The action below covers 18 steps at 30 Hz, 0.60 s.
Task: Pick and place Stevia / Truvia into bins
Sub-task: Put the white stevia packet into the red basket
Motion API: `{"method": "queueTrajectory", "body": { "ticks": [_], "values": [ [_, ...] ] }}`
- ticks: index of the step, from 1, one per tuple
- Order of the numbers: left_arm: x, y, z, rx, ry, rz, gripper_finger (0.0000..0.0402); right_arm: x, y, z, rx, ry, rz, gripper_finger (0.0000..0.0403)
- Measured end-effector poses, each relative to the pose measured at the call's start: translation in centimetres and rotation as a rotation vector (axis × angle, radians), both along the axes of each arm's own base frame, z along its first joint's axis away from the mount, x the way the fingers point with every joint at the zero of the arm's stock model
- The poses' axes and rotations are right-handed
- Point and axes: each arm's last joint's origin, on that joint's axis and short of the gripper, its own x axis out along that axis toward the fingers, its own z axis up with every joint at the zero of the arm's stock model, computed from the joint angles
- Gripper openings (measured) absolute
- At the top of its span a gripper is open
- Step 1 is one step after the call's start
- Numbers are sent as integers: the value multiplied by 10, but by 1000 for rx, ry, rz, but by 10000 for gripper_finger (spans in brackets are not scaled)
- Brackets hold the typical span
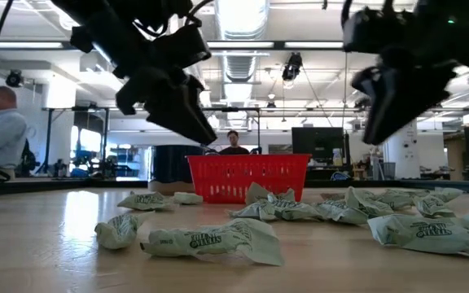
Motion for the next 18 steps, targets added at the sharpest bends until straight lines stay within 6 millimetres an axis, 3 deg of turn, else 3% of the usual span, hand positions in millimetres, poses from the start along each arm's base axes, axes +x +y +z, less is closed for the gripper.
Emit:
{"method": "queueTrajectory", "body": {
  "ticks": [8, 18],
  "values": [
    [-8, -21, -5, -39, 62, -27, 138, -16, 10, -6, -7, 82, -14, 82],
    [-22, -59, 5, -68, 35, -136, 138, -28, 5, -24, -33, 141, -23, 82]
  ]
}}
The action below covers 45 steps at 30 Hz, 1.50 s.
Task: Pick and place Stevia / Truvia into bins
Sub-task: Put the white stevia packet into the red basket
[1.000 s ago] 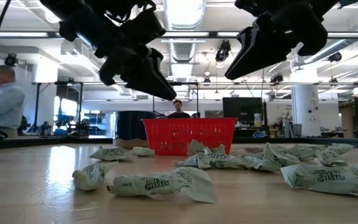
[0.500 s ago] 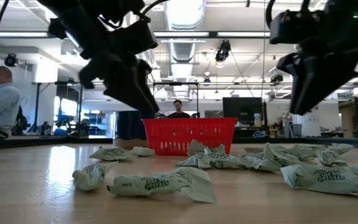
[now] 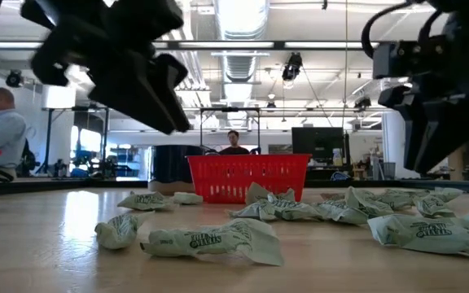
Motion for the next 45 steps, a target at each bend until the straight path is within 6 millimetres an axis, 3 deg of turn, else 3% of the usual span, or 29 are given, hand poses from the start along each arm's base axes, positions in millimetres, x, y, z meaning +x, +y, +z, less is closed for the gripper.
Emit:
{"method": "queueTrajectory", "body": {
  "ticks": [11, 18, 24, 30, 41, 45],
  "values": [
    [-21, -21, 26, -52, -69, -55, 138, -9, -5, -15, 26, 3, -110, 93],
    [-26, -26, 29, -22, -83, -45, 138, -15, -7, -22, 43, 22, -138, 130],
    [-26, -26, 28, -20, -82, -44, 138, -18, -9, -28, 45, 26, -149, 138],
    [-26, -26, 28, -20, -83, -44, 138, -20, -9, -32, 55, 23, -147, 116],
    [-26, -26, 28, -24, -82, -40, 138, -19, -8, -32, 79, 33, -126, 22],
    [-26, -26, 28, -22, -76, -40, 138, -16, -6, -27, 87, 17, -115, 11]
  ]
}}
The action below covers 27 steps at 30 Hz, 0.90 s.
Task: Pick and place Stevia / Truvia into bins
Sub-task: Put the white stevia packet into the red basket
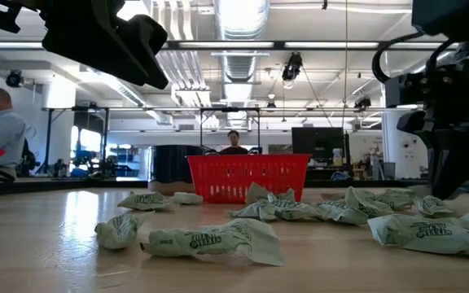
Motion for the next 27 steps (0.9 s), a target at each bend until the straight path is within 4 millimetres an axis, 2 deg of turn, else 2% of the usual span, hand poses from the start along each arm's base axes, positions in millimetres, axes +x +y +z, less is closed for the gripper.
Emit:
{"method": "queueTrajectory", "body": {
  "ticks": [8, 16, 22, 27],
  "values": [
    [-4, 2, -6, 0, 71, 32, 138, 12, 4, 27, -30, -116, 75, 9],
    [-8, 5, -10, -17, 123, 96, 138, 40, 3, 52, -310, -352, 204, 9],
    [-9, 5, -10, -17, 125, 97, 138, 63, -9, 67, -400, -512, 272, 9],
    [-9, 5, -12, -16, 129, 98, 138, 73, -26, 70, -402, -543, 259, 9]
  ]
}}
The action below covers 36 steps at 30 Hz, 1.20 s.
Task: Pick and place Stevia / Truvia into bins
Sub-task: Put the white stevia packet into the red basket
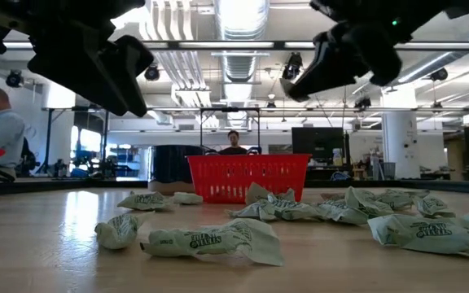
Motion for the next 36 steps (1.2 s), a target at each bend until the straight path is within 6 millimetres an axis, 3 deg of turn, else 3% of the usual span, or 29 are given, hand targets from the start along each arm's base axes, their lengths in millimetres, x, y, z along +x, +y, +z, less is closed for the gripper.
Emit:
{"method": "queueTrajectory", "body": {
  "ticks": [9, 14, 27, 36],
  "values": [
    [-3, 2, -7, 9, 19, 0, 138, 23, -34, -20, 5, -8, -116, 9],
    [-5, 3, -12, 0, 31, 17, 138, 27, -43, -34, 7, 33, -153, 9],
    [-6, 3, -16, -2, 20, 23, 138, 27, -40, -33, 46, 33, -124, 99],
    [0, 1, -48, 13, 1, 41, 138, 12, -24, -18, 58, 54, -75, 123]
  ]
}}
